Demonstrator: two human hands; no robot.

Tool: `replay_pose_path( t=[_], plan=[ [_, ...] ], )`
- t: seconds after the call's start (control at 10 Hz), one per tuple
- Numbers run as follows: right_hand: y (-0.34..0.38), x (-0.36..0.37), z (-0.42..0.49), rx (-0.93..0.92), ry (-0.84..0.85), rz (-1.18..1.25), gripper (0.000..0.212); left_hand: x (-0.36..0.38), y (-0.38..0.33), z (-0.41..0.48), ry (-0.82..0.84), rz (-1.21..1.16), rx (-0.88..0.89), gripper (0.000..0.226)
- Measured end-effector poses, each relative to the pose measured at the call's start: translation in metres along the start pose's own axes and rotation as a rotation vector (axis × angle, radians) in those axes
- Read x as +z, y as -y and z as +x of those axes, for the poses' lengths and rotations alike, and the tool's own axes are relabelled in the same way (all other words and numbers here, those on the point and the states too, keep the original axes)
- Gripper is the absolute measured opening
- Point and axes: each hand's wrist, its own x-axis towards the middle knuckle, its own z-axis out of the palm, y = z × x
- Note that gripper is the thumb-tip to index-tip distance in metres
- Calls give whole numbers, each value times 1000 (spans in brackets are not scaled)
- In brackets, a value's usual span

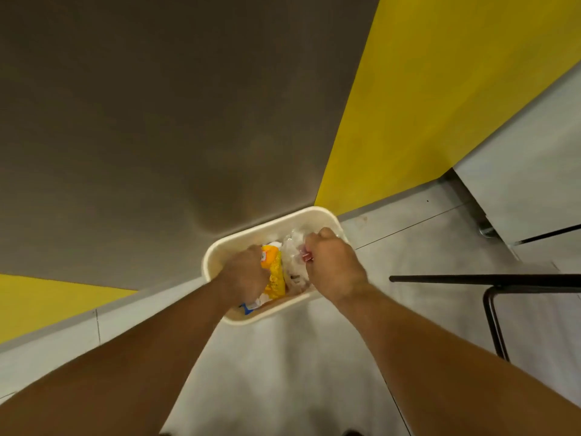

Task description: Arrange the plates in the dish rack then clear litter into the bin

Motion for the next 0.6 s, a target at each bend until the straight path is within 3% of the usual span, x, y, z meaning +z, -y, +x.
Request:
replay_pose_path(
  t=[0.2, 0.3, 0.4, 0.6],
  plan=[
    [12, 34, 37, -73, 187, -40, 26, 7, 17, -45, -188, -104, 208, 25],
    [17, 29, 34, -115, 301, -60, 27, 1, 26, -55, -220, -79, 226, 26],
    [20, 0, 17, -106, 312, -49, 28, -19, 25, -79, -244, -29, 257, 25],
    [23, -74, -24, 37, 139, -24, 24, -89, 4, -148, -330, 7, 262, 31]
  ],
)
